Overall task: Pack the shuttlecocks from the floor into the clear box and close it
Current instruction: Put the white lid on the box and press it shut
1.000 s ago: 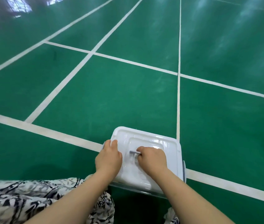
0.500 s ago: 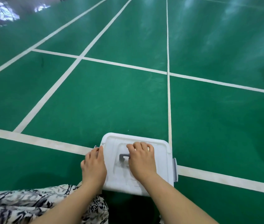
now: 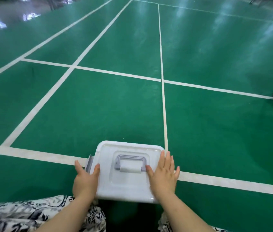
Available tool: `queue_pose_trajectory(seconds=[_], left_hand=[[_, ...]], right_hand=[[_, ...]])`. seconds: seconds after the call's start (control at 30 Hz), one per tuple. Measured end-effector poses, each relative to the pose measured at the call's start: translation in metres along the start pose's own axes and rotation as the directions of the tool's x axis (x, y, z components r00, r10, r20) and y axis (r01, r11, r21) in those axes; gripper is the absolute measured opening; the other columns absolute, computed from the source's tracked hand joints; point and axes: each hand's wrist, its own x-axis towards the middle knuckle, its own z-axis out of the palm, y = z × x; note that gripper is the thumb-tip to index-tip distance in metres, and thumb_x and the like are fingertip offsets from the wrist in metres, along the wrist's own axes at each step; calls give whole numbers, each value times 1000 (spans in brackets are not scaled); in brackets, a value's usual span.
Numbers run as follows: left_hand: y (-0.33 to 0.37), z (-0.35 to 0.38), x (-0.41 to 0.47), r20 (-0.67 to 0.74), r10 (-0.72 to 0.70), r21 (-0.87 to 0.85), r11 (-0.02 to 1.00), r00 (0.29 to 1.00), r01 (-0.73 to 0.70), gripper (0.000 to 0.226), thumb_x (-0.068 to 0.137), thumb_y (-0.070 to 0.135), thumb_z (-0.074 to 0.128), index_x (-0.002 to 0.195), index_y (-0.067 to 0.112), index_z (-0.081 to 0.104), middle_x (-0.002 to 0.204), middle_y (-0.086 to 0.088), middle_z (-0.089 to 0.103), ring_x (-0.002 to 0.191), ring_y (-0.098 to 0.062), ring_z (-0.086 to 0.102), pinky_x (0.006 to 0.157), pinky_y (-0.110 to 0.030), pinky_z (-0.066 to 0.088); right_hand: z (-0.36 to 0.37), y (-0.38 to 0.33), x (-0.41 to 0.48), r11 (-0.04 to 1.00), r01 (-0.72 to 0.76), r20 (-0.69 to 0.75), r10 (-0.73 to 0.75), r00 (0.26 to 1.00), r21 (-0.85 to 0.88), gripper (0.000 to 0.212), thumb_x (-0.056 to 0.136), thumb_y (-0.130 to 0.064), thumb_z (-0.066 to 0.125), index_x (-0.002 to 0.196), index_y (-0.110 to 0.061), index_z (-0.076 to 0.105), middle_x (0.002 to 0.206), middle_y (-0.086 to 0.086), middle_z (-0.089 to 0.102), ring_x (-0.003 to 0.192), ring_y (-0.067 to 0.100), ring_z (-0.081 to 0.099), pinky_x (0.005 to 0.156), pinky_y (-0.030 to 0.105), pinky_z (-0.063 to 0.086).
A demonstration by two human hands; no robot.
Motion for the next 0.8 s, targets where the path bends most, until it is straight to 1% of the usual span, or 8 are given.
queue_pose_trajectory(seconds=[0.07, 0.1, 0.17, 0.2, 0.27, 0.4, 0.53, 0.8], left_hand=[[1, -1, 1, -16, -64, -9, 998, 998, 64, 70, 87, 48, 51, 140, 9, 28, 125, -26, 54, 112, -42, 53, 85, -43, 42], [0, 0, 3, -23, -65, -1, 998, 998, 65, 64, 86, 49, 52, 132, 7, 38, 121, -24, 57, 108, -40, 55, 81, -41, 42], [-1, 3, 6, -45, -23, 0, 1000, 999, 23, 49, 86, 47, 52, 112, 6, 48, 110, -20, 60, 93, -35, 56, 73, -37, 40], [-2, 4, 7, -58, 13, -1, 1000, 998, -13, 42, 87, 46, 52, 103, 7, 49, 105, -19, 60, 85, -32, 54, 70, -35, 40], [-3, 5, 9, -82, 81, 23, 997, 993, -79, 36, 88, 42, 50, 94, 7, 47, 99, -17, 57, 78, -29, 50, 67, -34, 39], [-4, 7, 12, -101, 141, 56, 989, 985, -135, 33, 90, 39, 48, 89, 6, 45, 93, -15, 54, 77, -29, 49, 65, -34, 38], [-4, 8, 13, -115, 161, 58, 986, 980, -155, 32, 91, 37, 48, 87, 6, 45, 88, -13, 51, 75, -29, 48, 64, -33, 36], [-5, 9, 14, -113, 193, 72, 980, 975, -185, 31, 91, 35, 48, 84, 5, 47, 86, -13, 52, 74, -29, 50, 64, -33, 37]], right_hand=[[-6, 6, -1, 975, -207, 72, 201, 977, 78, 97, 81, -73, 36, 150, -15, -2, 159, 9, 8, 146, 28, 11, 116, 49, 10], [-7, 10, 0, 925, -340, 119, 323, 939, 169, 101, 79, -73, 39, 150, -13, 0, 156, 12, 20, 143, 31, 21, 115, 49, 17], [-6, 18, 2, 734, -549, 261, 483, 836, 399, 93, 80, -71, 44, 144, -8, 17, 138, 15, 49, 126, 35, 46, 107, 48, 33], [-5, 20, 2, 671, -582, 313, 492, 813, 459, 84, 80, -69, 45, 136, -8, 31, 127, 13, 57, 115, 35, 54, 99, 45, 41], [-5, 23, 3, 678, -538, 285, 458, 842, 501, 64, 82, -66, 46, 114, -10, 49, 111, 9, 64, 97, 31, 60, 83, 38, 48], [-8, 19, 4, 768, -428, 141, 413, 900, 476, 43, 89, -55, 46, 88, -12, 52, 84, 3, 61, 76, 27, 55, 62, 31, 40], [-7, 18, 5, 789, -429, 103, 430, 897, 440, 42, 90, -53, 46, 82, -13, 54, 76, 1, 55, 71, 27, 52, 57, 30, 33], [-2, 19, 6, 842, -374, 34, 393, 919, 388, 43, 92, -51, 44, 80, -9, 48, 82, 6, 60, 69, 28, 53, 56, 31, 34]])
